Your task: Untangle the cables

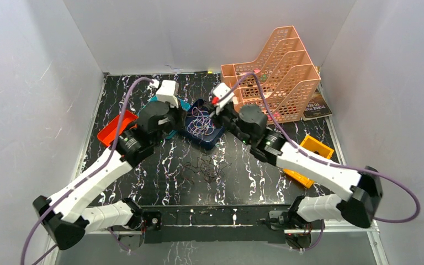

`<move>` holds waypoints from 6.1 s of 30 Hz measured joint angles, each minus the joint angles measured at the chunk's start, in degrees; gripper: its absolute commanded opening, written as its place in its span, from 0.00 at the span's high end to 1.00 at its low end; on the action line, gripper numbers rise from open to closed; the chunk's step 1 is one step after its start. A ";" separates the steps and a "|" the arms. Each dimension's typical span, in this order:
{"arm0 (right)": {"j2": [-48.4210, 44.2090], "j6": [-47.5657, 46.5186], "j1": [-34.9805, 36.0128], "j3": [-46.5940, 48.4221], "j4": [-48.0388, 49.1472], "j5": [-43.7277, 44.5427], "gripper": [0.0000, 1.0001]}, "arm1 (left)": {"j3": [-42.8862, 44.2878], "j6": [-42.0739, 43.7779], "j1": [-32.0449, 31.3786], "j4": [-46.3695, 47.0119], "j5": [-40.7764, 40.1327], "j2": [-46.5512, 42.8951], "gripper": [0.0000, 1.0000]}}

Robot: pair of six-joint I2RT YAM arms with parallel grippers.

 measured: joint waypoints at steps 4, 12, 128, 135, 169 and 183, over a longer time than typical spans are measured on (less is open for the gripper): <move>8.22 4.42 -2.95 4.52 0.85 -1.40 1.00 | -3.08 -2.14 9.49 0.20 3.85 5.29 1.00; 23.32 12.79 -10.10 14.97 7.82 -8.09 1.00 | -4.13 -6.03 27.82 5.07 12.57 12.76 1.00; -13.51 27.61 -10.78 -32.48 -4.09 -8.33 0.24 | 10.86 0.68 35.45 9.38 30.75 41.90 0.27; -14.36 32.70 -10.78 -32.59 -6.08 -5.42 0.24 | 12.94 -12.00 29.62 5.40 17.14 45.27 0.27; -16.39 35.17 -10.78 -33.55 -8.22 -2.84 0.23 | 16.98 -43.08 28.65 4.76 2.80 53.88 0.67; -16.44 35.12 -10.78 -33.55 -8.24 -2.86 0.23 | 15.82 -39.39 32.33 6.58 3.19 53.90 0.91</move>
